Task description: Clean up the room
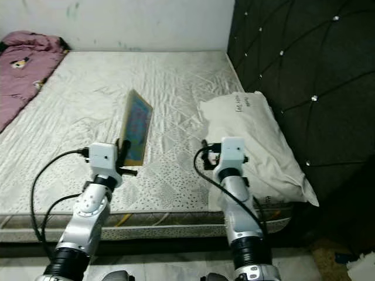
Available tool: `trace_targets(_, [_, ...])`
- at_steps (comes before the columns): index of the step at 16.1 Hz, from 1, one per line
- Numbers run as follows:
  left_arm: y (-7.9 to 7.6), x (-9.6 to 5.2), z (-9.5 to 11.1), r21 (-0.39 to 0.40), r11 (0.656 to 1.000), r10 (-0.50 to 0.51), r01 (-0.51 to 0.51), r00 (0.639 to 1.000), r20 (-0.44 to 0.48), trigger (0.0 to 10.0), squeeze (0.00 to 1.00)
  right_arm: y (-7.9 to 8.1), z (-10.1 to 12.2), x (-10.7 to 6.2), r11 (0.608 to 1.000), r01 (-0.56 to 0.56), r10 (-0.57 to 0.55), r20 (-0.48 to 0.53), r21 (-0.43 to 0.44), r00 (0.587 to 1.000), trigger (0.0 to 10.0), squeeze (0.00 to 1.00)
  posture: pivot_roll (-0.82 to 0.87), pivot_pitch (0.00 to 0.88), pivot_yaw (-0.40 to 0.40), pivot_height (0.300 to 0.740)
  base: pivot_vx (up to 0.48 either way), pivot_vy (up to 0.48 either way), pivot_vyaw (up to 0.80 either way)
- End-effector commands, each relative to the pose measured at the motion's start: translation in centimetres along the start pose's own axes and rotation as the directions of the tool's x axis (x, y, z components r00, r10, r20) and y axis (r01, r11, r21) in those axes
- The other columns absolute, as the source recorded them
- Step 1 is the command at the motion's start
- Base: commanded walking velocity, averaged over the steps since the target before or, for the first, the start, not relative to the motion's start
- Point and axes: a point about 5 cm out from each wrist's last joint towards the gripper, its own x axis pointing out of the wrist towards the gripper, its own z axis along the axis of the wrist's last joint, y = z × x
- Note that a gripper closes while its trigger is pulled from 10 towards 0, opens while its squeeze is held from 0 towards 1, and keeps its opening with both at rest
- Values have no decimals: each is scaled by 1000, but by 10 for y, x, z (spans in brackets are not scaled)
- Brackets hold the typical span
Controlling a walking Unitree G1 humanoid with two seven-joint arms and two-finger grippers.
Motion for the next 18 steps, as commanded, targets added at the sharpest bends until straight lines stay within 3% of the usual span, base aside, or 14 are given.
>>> trace_targets(1, [1, 3, 10, 4, 1000, 7, -7, 998, 56, 10000, 0, 1, 2, 1, 1000, -4, 4, 4, -3, 1000, 10000, 0, 47, 0, 13, 740, 0, 0, 0])
trace_targets(4, [7, 1, 8, -19, 999, 33, -32, 998, 52, 10000, 0, 1, 1, 1, 1000, -3, 3, -1, -2, 1000, 10000, 0, 46, 0, 14, 740, 0, 0, 0])
trace_targets(8, [21, -4, 10, -15, 991, 137, -137, 988, 72, 10000, 0, -1, 0, -1, 1000, -2, 2, -6, -6, 1000, 10000, 0, 47, 0, 17, 740, 0, 0, -800])
trace_targets(11, [37, -12, 5, -26, 980, 199, -197, 978, 67, 10000, 0, -4, -3, -4, 1000, -3, 3, -10, -17, 1000, 10000, 0, 52, 0, 11, 740, 0, 0, 0])
trace_targets(18, [49, -22, 2, 6, 974, 224, -225, 973, 60, 10000, 0, -12, -11, -13, 999, -7, 6, -26, -36, 1000, 10000, 0, 69, 0, 4, 740, 0, 0, 0])
